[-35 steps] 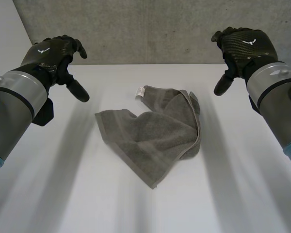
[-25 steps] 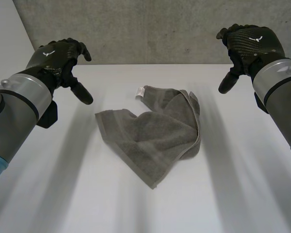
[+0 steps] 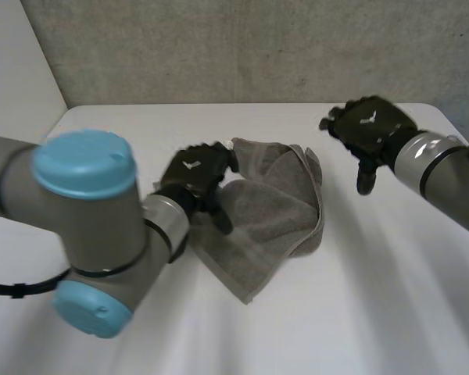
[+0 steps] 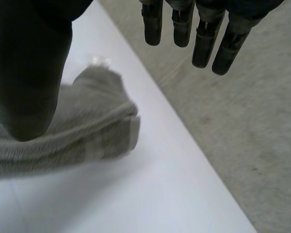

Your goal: Fold the towel.

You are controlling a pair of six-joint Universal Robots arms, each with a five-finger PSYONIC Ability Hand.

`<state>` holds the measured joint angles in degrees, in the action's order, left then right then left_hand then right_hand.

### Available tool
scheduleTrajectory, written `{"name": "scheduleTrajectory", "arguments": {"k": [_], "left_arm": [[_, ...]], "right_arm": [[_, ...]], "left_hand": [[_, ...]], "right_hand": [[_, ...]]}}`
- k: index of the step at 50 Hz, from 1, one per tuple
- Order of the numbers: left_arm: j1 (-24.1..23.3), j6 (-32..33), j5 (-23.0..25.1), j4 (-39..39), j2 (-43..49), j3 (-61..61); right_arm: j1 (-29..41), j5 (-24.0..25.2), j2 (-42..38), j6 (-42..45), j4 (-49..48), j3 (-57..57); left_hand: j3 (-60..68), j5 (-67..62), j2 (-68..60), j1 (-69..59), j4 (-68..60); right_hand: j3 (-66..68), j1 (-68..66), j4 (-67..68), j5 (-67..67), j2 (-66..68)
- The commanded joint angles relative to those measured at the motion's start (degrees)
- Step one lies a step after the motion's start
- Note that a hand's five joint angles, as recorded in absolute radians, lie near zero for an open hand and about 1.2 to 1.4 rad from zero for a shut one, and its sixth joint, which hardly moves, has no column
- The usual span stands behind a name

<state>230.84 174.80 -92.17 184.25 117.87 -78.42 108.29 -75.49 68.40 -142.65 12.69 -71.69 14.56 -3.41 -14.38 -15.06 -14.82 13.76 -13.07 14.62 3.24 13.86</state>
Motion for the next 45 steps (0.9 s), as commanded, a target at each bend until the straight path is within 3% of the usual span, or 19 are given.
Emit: {"name": "scheduleTrajectory", "arguments": {"k": [1, 6, 11, 25, 30, 31, 32, 34, 39, 45], "left_arm": [[-3.11, -4.10, 0.86, 1.20, 7.97, 4.14], [-4.70, -11.48, 0.94, 1.63, 12.11, 6.69], [-6.10, -14.57, 0.86, 2.25, 14.66, 8.01], [-8.83, -15.46, -0.37, 5.59, 19.15, 9.69], [-8.92, -15.28, -3.62, 7.70, 21.08, 10.39], [-8.92, -15.28, -3.63, 7.70, 21.08, 10.39], [-8.92, -15.19, -4.15, 8.31, 21.52, 10.57], [-8.92, -15.02, -4.50, 9.19, 22.05, 10.83], [-9.01, -14.84, -5.03, 10.25, 23.98, 12.06], [-8.92, -14.75, -6.35, 10.25, 24.86, 13.29]], "right_arm": [[-0.36, 4.90, -7.92, 8.07, -4.15, -1.96], [0.34, 6.93, -12.23, 10.02, -10.73, -2.05], [0.34, 7.46, -16.01, 10.11, -15.14, -0.30], [1.74, 6.32, -28.58, 10.55, -19.19, 11.83], [1.92, 6.32, -28.94, 10.38, -19.37, 12.10], [1.92, 6.32, -28.94, 10.37, -19.37, 12.10], [2.18, 6.49, -28.85, 10.03, -19.28, 12.10], [2.44, 6.49, -28.33, 9.41, -18.93, 12.01], [2.54, 6.41, -24.91, 5.74, -16.66, 10.87], [2.54, 6.49, -22.17, 0.88, -12.16, 10.52]], "left_hand": [[-2.33, 1.18, 2.15, 2.83, 2.59], [-1.49, 0.34, 1.31, 1.98, 1.75], [-0.98, -0.17, 0.80, 1.48, 1.25], [2.21, -3.36, -2.40, -1.72, -1.95], [9.93, -11.08, -10.12, -9.44, -9.67], [9.95, -11.10, -10.13, -9.46, -9.69], [12.12, -13.27, -12.30, -11.62, -11.85], [16.80, -17.95, -16.98, -16.31, -16.54], [25.73, -26.88, -25.92, -25.24, -25.47], [35.85, -37.01, -36.04, -35.36, -35.59]], "right_hand": [[-3.76, 3.07, -4.62, -3.24, -3.86], [-3.76, 3.07, -4.62, -3.24, -3.86], [-2.52, 1.84, -3.38, -2.00, -2.63], [18.16, -18.84, 17.30, 18.68, 18.06], [34.78, -35.46, 33.92, 35.30, 34.67], [34.85, -35.53, 33.99, 35.37, 34.74], [45.34, -46.02, 44.48, 45.86, 45.23], [53.44, -54.12, 52.58, 53.96, 53.33], [66.22, -66.90, 65.36, 66.74, 66.11], [66.24, -66.93, 65.38, 66.76, 66.14]]}}
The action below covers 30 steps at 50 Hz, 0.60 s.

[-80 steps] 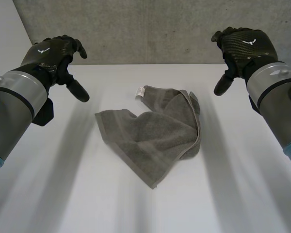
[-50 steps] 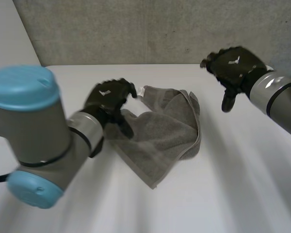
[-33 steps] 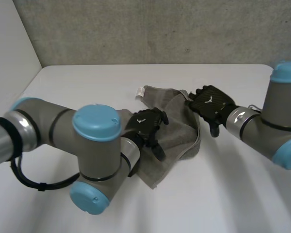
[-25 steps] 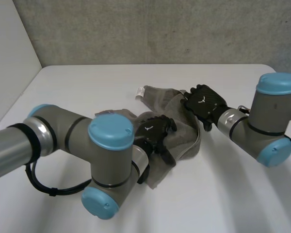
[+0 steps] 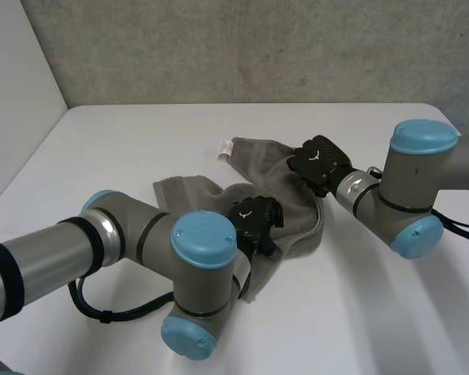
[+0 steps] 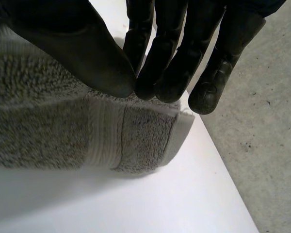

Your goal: Fold the towel.

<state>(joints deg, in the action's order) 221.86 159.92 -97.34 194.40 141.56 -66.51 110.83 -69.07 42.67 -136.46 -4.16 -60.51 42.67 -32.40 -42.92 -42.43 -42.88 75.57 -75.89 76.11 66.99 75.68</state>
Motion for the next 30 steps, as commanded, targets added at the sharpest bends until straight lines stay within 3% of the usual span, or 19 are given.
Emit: {"name": "scheduleTrajectory", "arguments": {"k": [1, 8, 10, 12, 16, 21, 24, 26, 30], "left_arm": [[0.06, 0.12, -1.45, 0.10, 1.26, 1.64], [0.06, 0.30, -1.10, 0.19, 1.43, 1.47], [0.06, 0.56, -1.19, 0.11, 1.61, 1.12], [0.15, 0.83, -1.28, -0.16, 1.44, 0.94], [0.77, 1.88, -1.28, -0.51, -0.24, -0.20], [5.14, 3.99, -0.58, -0.25, -13.65, -4.41], [6.83, 4.78, -0.14, -0.42, -17.29, -4.69], [10.33, 6.53, 2.14, -0.69, -24.89, -4.69], [13.60, 7.42, 5.84, -0.77, -31.53, -4.16]], "right_arm": [[-0.09, 0.07, 5.22, -7.22, 7.21, -0.83], [-0.61, -0.10, 10.94, -11.28, 11.63, -4.08], [-0.70, -0.10, 11.64, -11.37, 11.63, -5.04], [-0.70, -0.36, 12.17, -11.11, 11.63, -5.92], [-0.97, -1.85, 13.58, -10.93, 12.42, -7.25], [-1.23, -3.61, 17.70, -10.85, 15.75, -7.69], [-1.93, -3.09, 21.47, -11.55, 18.73, -7.08], [-1.67, -3.00, 23.41, -11.64, 20.14, -6.73], [-1.32, -2.91, 28.00, -12.43, 21.91, -5.23]], "left_hand": [[10.41, -10.68, -10.16, -10.65, -10.20], [17.67, -17.94, -17.42, -17.91, -17.46], [31.38, -31.64, -31.13, -31.61, -31.16], [37.27, -37.54, -37.02, -37.51, -37.06], [37.33, -37.60, -37.08, -37.57, -37.12], [37.33, -37.60, -37.08, -37.57, -37.12], [37.33, -37.60, -37.08, -37.57, -37.12], [37.33, -37.60, -37.08, -37.57, -37.12], [37.33, -37.60, -37.08, -37.57, -37.12]], "right_hand": [[4.43, -4.11, 3.89, 3.01, 4.32], [4.43, -4.11, 3.89, 3.01, 4.32], [4.43, -4.11, 3.89, 3.01, 4.32], [4.43, -4.11, 3.89, 3.01, 4.32], [4.43, -4.11, 3.89, 3.01, 4.32], [4.43, -4.11, 3.89, 3.01, 4.32], [4.43, -4.11, 3.89, 3.01, 4.32], [4.43, -4.11, 3.89, 3.01, 4.32], [4.43, -4.11, 3.89, 3.01, 4.32]]}}
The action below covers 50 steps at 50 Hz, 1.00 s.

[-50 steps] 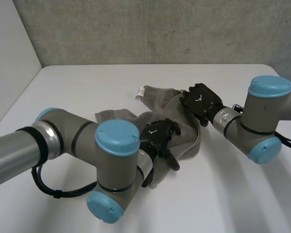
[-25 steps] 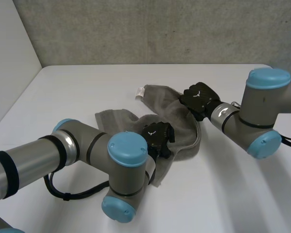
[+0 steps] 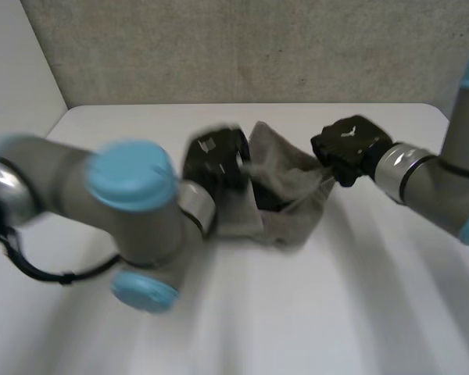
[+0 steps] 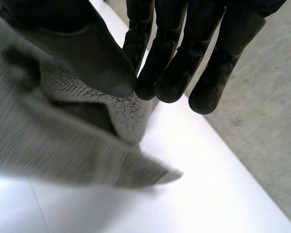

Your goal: Fold the towel.

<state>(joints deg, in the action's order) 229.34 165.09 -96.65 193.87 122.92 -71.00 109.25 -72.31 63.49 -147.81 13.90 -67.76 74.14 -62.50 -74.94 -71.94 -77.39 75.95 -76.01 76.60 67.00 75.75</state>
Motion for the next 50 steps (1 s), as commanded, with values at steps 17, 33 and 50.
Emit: {"name": "scheduleTrajectory", "arguments": {"k": [17, 33, 50], "left_arm": [[18.69, 2.16, 17.81, -5.43, -24.05, -6.41], [29.76, 4.53, 27.65, -4.29, -20.44, -27.52], [34.07, 14.29, 29.94, -2.79, -21.49, -34.29]], "right_arm": [[2.27, 6.82, 18.08, -20.15, 3.60, -0.42], [11.17, -2.39, -0.65, -20.15, -2.03, -3.61], [9.23, -6.08, -9.96, -19.89, -8.25, -2.03]], "left_hand": [[5.86, -7.50, -5.06, -8.06, -2.61], [2.54, -4.18, -1.74, -4.74, 0.71], [-33.61, 31.97, 34.41, 31.41, 36.86]], "right_hand": [[4.05, -3.99, 3.40, 3.00, 4.25], [-58.39, 58.46, -59.05, -59.45, -58.19], [-65.95, 66.01, -66.60, -67.00, -65.75]]}}
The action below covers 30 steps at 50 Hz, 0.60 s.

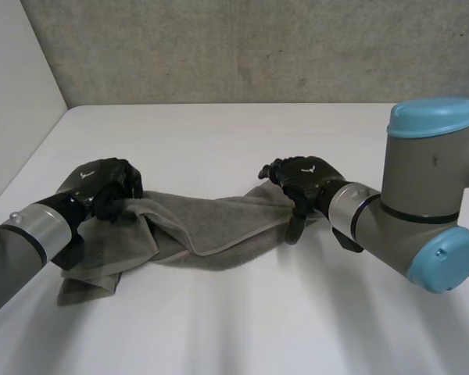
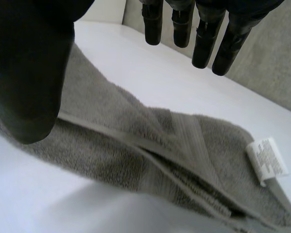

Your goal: Fold the towel.

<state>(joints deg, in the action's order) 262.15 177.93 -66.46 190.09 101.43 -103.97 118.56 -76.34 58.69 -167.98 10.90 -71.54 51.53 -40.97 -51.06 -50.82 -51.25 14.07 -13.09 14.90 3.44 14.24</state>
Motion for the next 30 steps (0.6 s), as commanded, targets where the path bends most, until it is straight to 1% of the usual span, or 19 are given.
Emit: {"name": "scheduleTrajectory", "arguments": {"k": [1, 2, 3, 4, 5, 6, 7, 8, 9, 11, 15, 18, 23, 30], "left_arm": [[1.26, 1.46, -0.25, 0.98, -0.01, -1.33], [1.34, 1.46, -0.34, 0.98, -0.01, -1.67], [1.34, 1.46, -0.34, 0.98, -0.01, -1.68], [1.34, 1.46, -0.43, 0.89, 0.08, -2.03], [1.34, 1.46, -0.43, 0.89, 0.08, -2.55], [1.34, 1.46, -0.43, 0.89, 0.08, -2.56], [1.34, 1.46, -0.43, 0.89, -0.01, -3.08], [1.17, 1.46, -0.43, 0.89, -0.01, -3.61], [1.17, 1.46, -0.43, 0.89, -0.01, -3.61], [0.38, 0.58, -0.51, 0.89, -0.01, -4.14], [-0.41, 0.31, -0.43, 0.72, -0.10, -4.31], [-1.99, 0.31, -0.51, 0.89, -0.10, -4.14], [-3.40, -0.56, -0.78, 0.98, -0.01, -3.17], [-4.54, -5.13, -1.39, 2.38, 2.01, -0.28]], "right_arm": [[-0.09, -2.06, -5.17, 0.28, -5.28, 1.76], [-0.61, -2.66, -6.21, 0.46, -6.24, 2.98], [-1.48, -3.02, -7.26, 0.72, -6.42, 4.12], [-1.49, -3.02, -7.27, 0.72, -6.42, 4.13], [-2.27, -3.11, -8.32, 1.16, -6.33, 5.18], [-2.80, -3.11, -9.11, 1.51, -6.33, 6.06], [-2.81, -3.11, -9.12, 1.51, -6.33, 6.07], [-3.16, -3.20, -9.73, 1.86, -6.33, 6.85], [-3.16, -3.20, -9.74, 1.86, -6.33, 6.86], [-3.95, -3.20, -10.87, 2.30, -6.33, 8.17], [-4.22, -3.11, -12.28, 2.39, -6.16, 9.58], [-4.30, -3.11, -13.52, 2.66, -5.63, 10.90], [-4.74, -3.11, -15.89, 4.68, -4.05, 13.10], [-5.36, -3.02, -18.08, 6.17, -3.52, 14.15]], "left_hand": [[-11.04, 10.48, 10.57, 10.32, 10.76], [-13.87, 13.31, 13.40, 13.16, 13.59], [-13.90, 13.34, 13.43, 13.18, 13.61], [-18.23, 17.67, 17.76, 17.51, 17.94], [-23.60, 23.04, 23.13, 22.89, 23.32], [-23.65, 23.09, 23.18, 22.94, 23.37], [-28.32, 27.76, 27.85, 27.60, 28.03], [-31.20, 30.63, 30.72, 30.48, 30.91], [-31.22, 30.66, 30.75, 30.51, 30.94], [-38.58, 38.02, 38.11, 37.87, 38.30], [-40.31, 39.75, 39.84, 39.59, 40.02], [-40.31, 39.75, 39.84, 39.59, 40.02], [-40.31, 39.75, 39.84, 39.59, 40.02], [-39.47, 38.91, 39.00, 38.76, 39.19]], "right_hand": [[-4.07, 3.09, -4.90, -3.44, -4.24], [-2.33, 1.35, -3.16, -1.70, -2.50], [0.86, -1.84, 0.03, 1.49, 0.69], [0.89, -1.87, 0.07, 1.52, 0.72], [4.06, -5.03, 3.23, 4.69, 3.88], [6.92, -7.90, 6.09, 7.55, 6.75], [6.95, -7.92, 6.12, 7.58, 6.78], [9.78, -10.76, 8.95, 10.41, 9.61], [9.81, -10.78, 8.98, 10.44, 9.64], [12.49, -13.47, 11.67, 13.12, 12.32], [13.51, -14.49, 12.68, 14.14, 13.34], [15.02, -16.00, 14.20, 15.65, 14.85], [16.20, -17.18, 15.37, 16.83, 16.03], [18.38, -19.36, 17.55, 19.01, 18.21]]}}
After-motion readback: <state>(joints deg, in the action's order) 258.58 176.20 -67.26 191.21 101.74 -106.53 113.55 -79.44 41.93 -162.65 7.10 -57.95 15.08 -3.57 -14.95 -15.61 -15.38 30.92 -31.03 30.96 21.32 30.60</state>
